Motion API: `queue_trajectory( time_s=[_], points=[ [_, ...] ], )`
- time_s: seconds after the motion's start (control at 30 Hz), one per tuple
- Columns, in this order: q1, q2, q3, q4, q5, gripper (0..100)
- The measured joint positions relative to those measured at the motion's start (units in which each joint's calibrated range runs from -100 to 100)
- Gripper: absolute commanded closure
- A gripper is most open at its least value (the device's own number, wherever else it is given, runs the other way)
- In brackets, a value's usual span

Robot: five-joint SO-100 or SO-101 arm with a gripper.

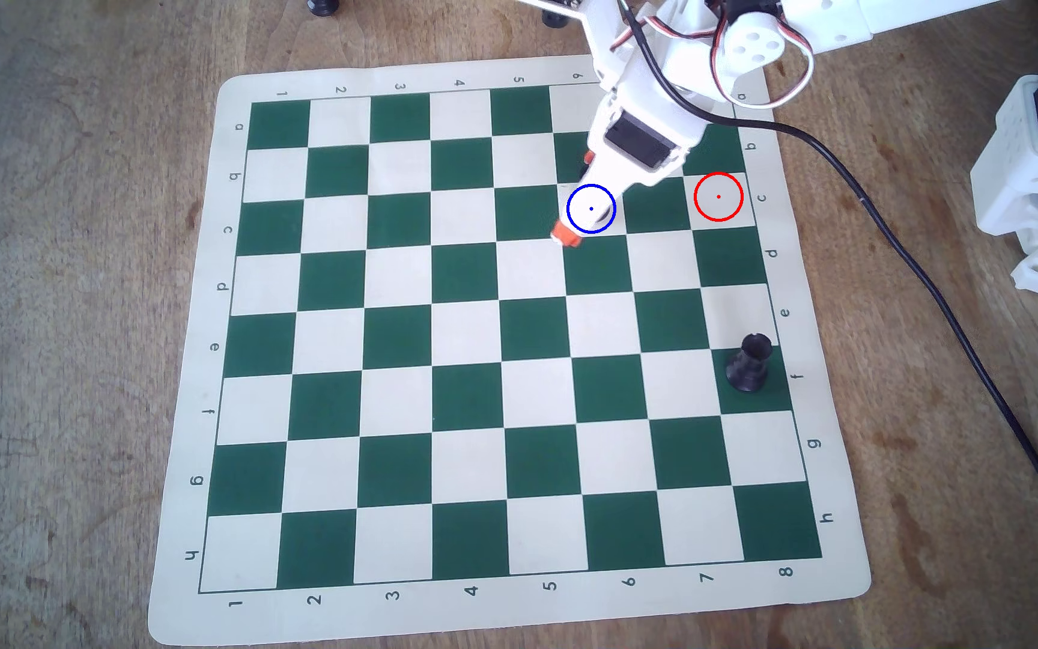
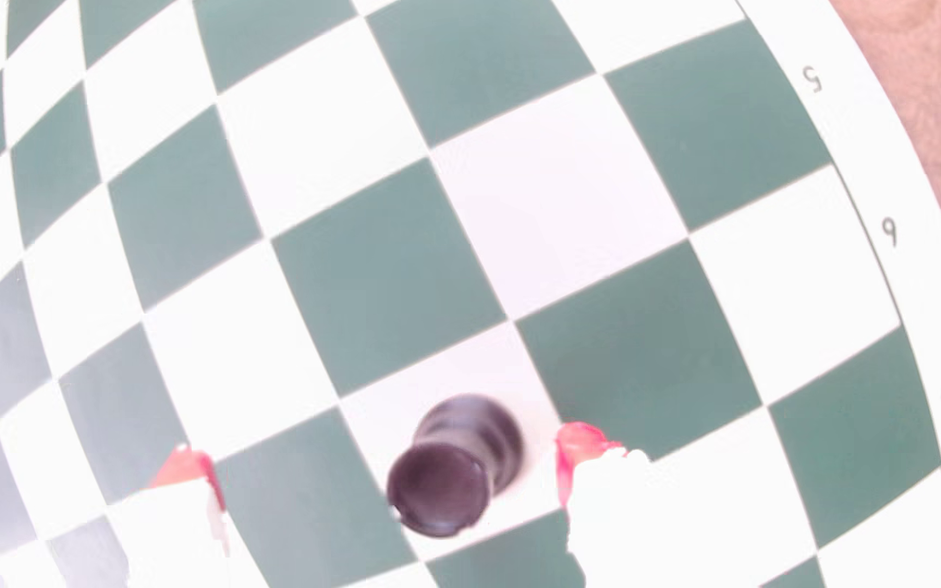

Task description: Move the chess piece from red to blue

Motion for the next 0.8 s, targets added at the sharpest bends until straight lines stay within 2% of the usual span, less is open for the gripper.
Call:
queue_trajectory(
  time_s=[0.23,0.4,0.47,0.5,0.57,0.7,0.8],
  points=[
    [0.07,-14.24,9.85,4.70,1.86,71],
    [0.07,-28.07,12.20,17.21,2.54,76],
    [-0.81,-34.94,12.20,24.94,2.54,85],
    [-1.33,-36.78,12.20,26.69,2.59,94],
    [-1.47,-40.55,12.20,29.64,2.69,97],
    [-0.96,-53.20,11.93,31.71,2.64,99],
    [1.11,-63.26,11.48,27.41,2.78,100]
  ],
)
